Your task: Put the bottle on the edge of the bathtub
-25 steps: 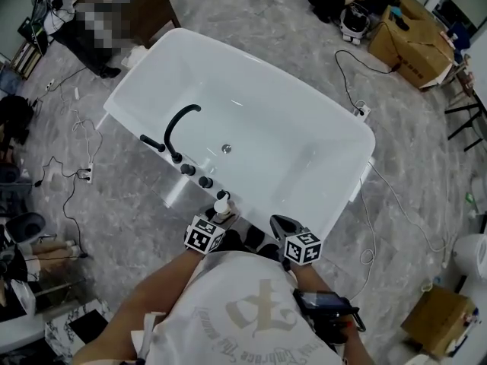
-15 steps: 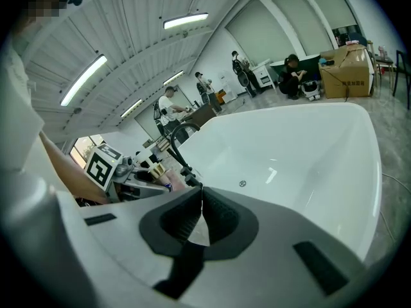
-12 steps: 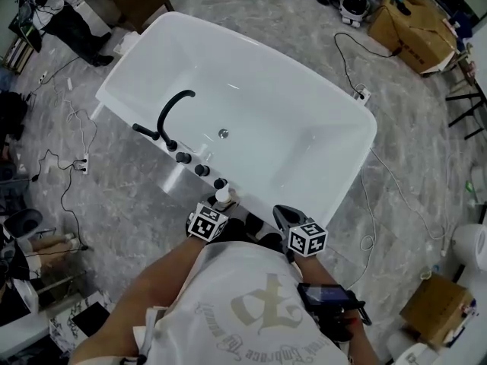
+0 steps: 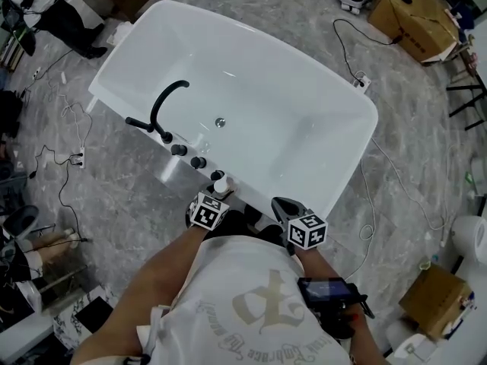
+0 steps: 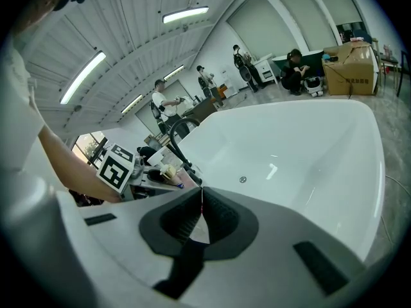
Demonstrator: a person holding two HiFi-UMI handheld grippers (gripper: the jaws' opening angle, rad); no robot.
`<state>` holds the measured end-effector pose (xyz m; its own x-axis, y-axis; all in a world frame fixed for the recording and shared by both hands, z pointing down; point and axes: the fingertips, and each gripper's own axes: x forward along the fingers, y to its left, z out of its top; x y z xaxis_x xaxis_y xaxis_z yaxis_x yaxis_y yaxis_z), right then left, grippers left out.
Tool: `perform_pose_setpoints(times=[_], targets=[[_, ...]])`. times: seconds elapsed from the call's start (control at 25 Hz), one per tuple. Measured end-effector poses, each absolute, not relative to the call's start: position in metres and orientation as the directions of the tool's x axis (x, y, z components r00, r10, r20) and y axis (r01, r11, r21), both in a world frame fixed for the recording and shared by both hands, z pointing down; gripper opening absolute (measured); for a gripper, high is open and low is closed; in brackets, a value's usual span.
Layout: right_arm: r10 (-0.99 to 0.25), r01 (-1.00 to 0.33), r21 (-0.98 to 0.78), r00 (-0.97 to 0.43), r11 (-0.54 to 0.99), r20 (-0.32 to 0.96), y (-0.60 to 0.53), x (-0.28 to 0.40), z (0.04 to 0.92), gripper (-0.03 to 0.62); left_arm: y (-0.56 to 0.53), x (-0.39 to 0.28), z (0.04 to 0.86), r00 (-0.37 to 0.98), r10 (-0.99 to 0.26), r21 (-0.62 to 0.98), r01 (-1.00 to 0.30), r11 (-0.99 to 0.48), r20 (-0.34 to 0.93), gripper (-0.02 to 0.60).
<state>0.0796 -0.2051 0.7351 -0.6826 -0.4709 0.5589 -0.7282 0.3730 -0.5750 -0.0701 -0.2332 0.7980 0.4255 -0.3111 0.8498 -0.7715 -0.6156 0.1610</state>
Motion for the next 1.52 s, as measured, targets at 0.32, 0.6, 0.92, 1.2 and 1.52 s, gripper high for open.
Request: perform_pose_setpoints(times=[0.32,0.6,0.92,1.2,1.52], targets=[[-0.459,-0.73,-0.574,-0.682,0.372,0.57,-0.21,0.082,0.74,0.006,-0.239,-0.07,0.811,0.403,-0.309,0.148,-0.781,-0.606,0.861,0.213],[-0.453,-0.728,-0.575,-0.684,0.373,0.572,-0.216,0.081,0.742,0.006,-0.244,-0.069,0.814,0.407,-0.309,0.148,-0.778,-0.61,0.86,0.213],[-0.445,-0.724,-0.579,-0.688,0.375,0.573,-0.224,0.08,0.742,0.006,-0.243,-0.069,0.814,0.396,-0.31,0.143,-0.785,-0.603,0.864,0.213],[-0.44,-0.721,-0.58,-0.692,0.38,0.572,-0.228,0.077,0.741,0.006,-0.233,-0.072,0.814,0.396,-0.294,0.144,-0.774,-0.617,0.87,0.213],[-0.421,-0.712,-0.585,-0.702,0.389,0.574,-0.226,0.066,0.742,0.006,-0.231,-0.072,0.814,0.406,-0.272,0.139,-0.74,-0.658,0.872,0.213]])
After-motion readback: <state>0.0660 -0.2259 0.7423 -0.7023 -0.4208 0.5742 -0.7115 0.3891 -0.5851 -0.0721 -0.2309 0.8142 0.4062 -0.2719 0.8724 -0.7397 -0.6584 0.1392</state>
